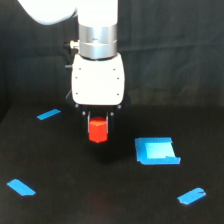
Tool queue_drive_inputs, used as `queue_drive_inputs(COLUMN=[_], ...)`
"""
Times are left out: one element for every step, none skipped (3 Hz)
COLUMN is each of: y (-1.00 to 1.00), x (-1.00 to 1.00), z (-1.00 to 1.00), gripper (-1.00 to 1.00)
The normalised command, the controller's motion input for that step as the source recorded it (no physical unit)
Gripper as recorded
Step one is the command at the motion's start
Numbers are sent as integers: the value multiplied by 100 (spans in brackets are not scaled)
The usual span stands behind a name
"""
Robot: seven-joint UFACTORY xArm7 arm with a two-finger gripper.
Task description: Pick up the red object from the table
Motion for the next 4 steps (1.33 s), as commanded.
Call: queue_drive_inputs(y=[-1, 4, 8, 18], x=[9, 1, 8, 13], z=[89, 78, 51, 65], gripper=[-100, -100, -100, -92])
